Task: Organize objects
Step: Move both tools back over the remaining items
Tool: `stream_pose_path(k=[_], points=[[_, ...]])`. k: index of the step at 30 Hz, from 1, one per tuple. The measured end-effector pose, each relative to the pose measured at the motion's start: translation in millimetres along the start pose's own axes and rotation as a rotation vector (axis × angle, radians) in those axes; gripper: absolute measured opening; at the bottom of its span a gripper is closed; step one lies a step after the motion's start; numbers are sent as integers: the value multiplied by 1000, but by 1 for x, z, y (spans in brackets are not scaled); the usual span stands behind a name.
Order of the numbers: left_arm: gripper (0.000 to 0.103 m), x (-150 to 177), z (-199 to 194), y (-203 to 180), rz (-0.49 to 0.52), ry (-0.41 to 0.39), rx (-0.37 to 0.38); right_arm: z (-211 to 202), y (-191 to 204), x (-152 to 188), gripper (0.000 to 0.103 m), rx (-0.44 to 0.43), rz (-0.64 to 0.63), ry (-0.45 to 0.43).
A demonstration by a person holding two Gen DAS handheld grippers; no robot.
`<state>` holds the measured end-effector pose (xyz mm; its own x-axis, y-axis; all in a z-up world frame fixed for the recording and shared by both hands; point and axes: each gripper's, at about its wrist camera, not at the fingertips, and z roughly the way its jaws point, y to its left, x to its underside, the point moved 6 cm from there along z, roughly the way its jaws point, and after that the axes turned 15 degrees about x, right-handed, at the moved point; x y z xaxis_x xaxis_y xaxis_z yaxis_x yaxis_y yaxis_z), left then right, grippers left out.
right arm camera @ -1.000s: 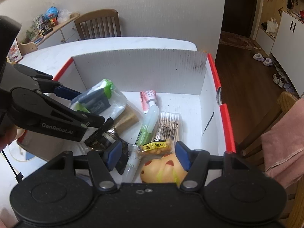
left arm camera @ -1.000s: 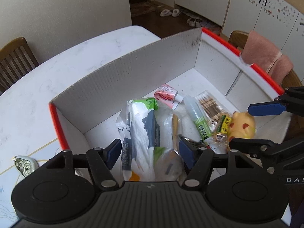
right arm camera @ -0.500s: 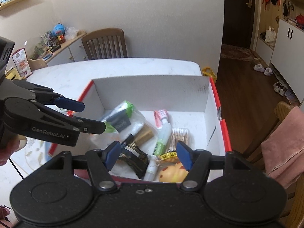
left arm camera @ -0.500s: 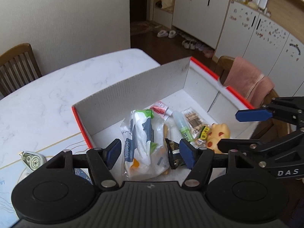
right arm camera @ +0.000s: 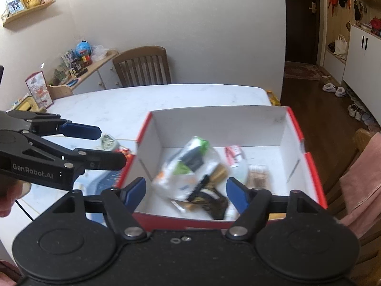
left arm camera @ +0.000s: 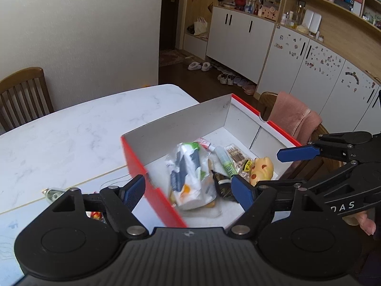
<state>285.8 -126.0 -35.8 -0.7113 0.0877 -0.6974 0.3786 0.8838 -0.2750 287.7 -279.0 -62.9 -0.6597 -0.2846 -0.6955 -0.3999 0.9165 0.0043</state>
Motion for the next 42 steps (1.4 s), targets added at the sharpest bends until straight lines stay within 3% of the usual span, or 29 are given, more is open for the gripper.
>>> stream_pose_path(k=[12,17,28,32,42], points=[[87,29,-47,41,-27,-21,50,-10,58,5,77,17,54,3],[101,43,-62,67,-62,-41,54,-9,83,4,77,24,74,-2],[102,78,-91,141,-77,-37,-35,10,144,0,77,52,18,22],[102,86,-98,163,-41,-57,-88,21,161,-2,77,57,0,42],[102,105,-68,199,5,-4,-110,63,191,-18,77,72,-13,104]])
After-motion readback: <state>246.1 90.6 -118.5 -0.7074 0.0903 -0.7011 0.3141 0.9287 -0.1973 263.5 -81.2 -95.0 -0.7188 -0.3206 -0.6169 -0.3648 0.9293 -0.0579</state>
